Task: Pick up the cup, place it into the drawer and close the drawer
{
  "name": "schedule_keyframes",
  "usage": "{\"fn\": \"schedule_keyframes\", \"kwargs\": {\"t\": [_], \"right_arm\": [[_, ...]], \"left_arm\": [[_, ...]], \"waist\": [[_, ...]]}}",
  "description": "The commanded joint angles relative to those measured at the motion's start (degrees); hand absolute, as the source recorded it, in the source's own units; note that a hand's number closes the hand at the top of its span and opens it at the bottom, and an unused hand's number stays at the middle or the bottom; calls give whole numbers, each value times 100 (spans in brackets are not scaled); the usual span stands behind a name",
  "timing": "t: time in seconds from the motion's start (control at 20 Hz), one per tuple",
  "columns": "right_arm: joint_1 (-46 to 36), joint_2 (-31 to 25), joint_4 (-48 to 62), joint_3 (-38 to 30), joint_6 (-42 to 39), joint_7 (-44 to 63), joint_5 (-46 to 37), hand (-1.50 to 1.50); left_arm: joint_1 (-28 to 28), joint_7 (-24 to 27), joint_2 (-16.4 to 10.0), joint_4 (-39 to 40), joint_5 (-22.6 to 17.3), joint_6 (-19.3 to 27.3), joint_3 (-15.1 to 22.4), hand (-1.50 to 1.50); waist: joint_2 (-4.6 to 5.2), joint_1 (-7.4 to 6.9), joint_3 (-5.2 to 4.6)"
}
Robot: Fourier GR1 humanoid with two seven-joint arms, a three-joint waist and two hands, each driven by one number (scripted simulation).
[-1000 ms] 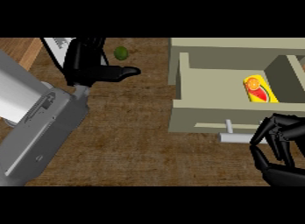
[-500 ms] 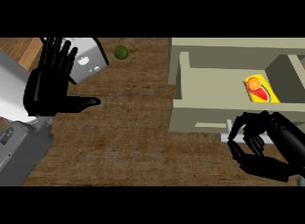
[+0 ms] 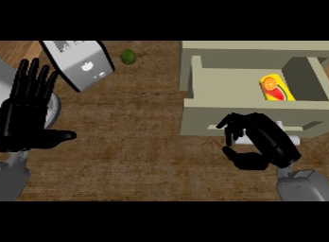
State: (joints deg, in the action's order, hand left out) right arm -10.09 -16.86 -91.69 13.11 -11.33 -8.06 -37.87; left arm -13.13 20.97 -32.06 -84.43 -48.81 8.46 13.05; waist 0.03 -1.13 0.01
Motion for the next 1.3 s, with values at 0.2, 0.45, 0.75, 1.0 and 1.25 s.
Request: {"fn": "schedule_keyframes", "kwargs": {"t": [0.2, 0.45, 0.75, 1.0, 1.25], "right_arm": [[-912, 334, 2155, 143, 496, -355, -904, -150], [-1725, 631, 3717, -271, 1007, -950, -980, -150], [-2802, 785, 5407, -813, 1052, -1414, -802, -150], [-3847, 268, 6790, -1358, 864, -2056, -620, -150], [-4357, 47, 7559, -1460, 882, -2177, -747, -150]], "left_arm": [[728, -27, -100, -430, -20, -510, -495, -150], [962, 329, 141, 139, 306, -1137, -693, -150], [913, -55, 43, -106, 167, -1327, -1073, -150], [590, -237, 93, 212, 166, -1464, -1066, -150], [629, -75, 152, 368, 168, -1744, -1172, -150]], "waist": [[2, 5, 1], [16, 39, 0], [23, -8, 3], [83, -105, 8], [127, -234, 11]]}}
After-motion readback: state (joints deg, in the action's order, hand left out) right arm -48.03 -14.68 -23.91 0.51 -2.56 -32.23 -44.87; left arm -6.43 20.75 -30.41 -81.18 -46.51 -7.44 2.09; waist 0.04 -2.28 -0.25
